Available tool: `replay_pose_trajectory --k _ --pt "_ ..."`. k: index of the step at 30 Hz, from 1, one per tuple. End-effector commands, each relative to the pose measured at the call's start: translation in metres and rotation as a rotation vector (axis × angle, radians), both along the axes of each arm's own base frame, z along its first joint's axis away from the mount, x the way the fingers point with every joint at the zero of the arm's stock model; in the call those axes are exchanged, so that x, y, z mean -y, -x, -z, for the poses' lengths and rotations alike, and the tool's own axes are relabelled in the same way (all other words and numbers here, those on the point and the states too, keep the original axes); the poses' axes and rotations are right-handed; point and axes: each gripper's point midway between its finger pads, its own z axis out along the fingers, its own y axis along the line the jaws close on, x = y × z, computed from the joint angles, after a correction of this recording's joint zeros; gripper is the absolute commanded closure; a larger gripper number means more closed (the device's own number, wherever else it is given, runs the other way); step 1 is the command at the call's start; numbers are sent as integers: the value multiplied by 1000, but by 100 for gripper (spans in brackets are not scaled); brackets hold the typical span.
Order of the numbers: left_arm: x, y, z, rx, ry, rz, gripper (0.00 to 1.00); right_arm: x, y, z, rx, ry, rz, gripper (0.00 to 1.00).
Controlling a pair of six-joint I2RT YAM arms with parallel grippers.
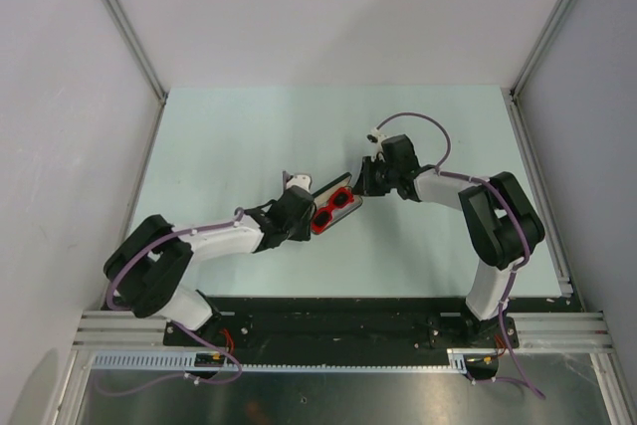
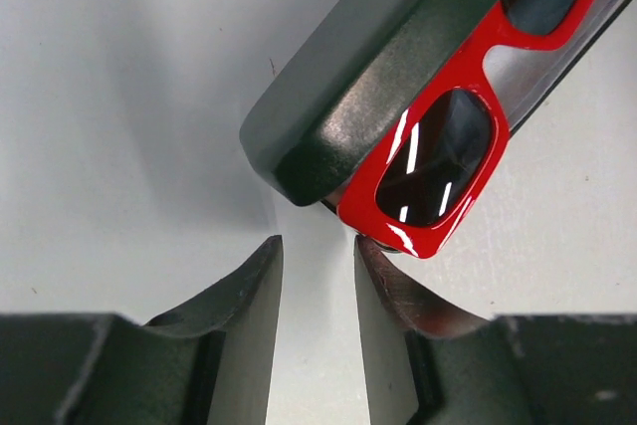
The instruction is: Organize the sunglasses
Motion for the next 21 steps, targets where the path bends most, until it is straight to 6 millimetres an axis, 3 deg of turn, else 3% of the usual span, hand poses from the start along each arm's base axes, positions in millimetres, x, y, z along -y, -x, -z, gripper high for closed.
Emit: replay_pose_trajectory --k 1,12,21 --pt "15 -13 -12 41 30 6 60 -2 -24 -31 98 -45 33 82" --pt "11 -24 -24 91 31 -48 56 -6 -16 -21 78 -22 -4 82" --pt "12 -24 -18 74 19 -49 53 -7 -12 -12 55 2 -20 80"
